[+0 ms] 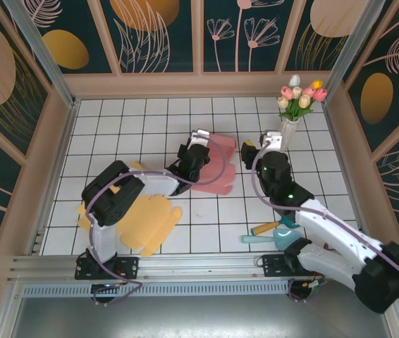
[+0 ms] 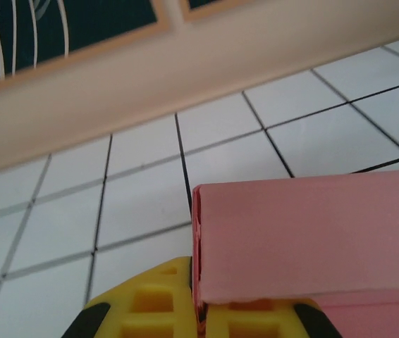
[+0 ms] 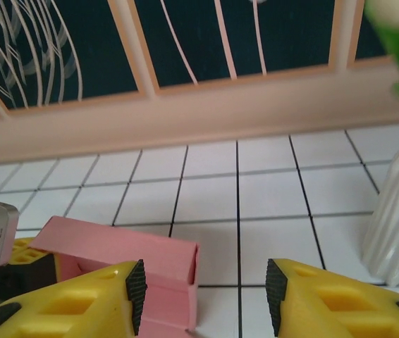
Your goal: Fold the paper box
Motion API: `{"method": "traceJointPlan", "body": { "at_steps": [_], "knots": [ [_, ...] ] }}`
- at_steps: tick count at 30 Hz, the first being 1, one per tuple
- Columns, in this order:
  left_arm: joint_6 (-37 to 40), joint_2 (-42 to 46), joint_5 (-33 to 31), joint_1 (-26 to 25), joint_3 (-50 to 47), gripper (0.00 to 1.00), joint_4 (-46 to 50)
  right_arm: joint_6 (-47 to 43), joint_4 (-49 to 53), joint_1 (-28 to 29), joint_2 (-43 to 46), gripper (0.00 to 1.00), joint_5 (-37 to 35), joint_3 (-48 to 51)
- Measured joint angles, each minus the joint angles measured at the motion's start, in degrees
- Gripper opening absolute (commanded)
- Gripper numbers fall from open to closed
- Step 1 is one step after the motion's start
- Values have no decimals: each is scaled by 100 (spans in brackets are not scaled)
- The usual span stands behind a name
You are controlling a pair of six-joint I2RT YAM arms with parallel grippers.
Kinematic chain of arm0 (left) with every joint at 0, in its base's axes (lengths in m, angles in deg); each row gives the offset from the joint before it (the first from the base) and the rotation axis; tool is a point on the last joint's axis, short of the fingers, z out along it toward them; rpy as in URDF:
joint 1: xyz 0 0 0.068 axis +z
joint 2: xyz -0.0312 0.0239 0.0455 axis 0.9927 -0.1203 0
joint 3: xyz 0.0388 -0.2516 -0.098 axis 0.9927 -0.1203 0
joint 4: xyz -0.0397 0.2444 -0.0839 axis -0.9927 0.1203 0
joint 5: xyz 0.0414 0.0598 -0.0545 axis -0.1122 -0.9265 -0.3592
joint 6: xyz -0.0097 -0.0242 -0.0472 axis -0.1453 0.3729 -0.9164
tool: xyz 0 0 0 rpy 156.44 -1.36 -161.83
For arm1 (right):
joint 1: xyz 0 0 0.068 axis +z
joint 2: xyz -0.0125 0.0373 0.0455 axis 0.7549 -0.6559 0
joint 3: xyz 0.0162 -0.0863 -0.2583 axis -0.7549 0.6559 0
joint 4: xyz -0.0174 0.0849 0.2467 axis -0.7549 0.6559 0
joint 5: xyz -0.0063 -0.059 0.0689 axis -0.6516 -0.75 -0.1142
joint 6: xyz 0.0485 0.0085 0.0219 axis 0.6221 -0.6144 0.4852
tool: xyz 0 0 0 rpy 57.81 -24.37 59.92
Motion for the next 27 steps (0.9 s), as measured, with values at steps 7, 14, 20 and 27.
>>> {"method": "traceJointPlan", "body": {
  "at_steps": [7, 14, 20, 27],
  "knots": [
    [2155, 1241, 658, -2, 581, 0, 1154, -267, 166, -44, 1989, 54, -17, 715],
    [5392, 2295, 804, -195, 358, 0, 2450, -267, 33, -59, 3084, 55, -17, 1272],
    [7285, 2437, 925, -553, 634, 0, 4393, -264, 0, -66, 3117, 55, -35, 1285],
    [8520, 1344, 750, -1255, 1937, 0, 6266, -243, 0, -76, 3342, 58, -323, 1434]
  ]
}}
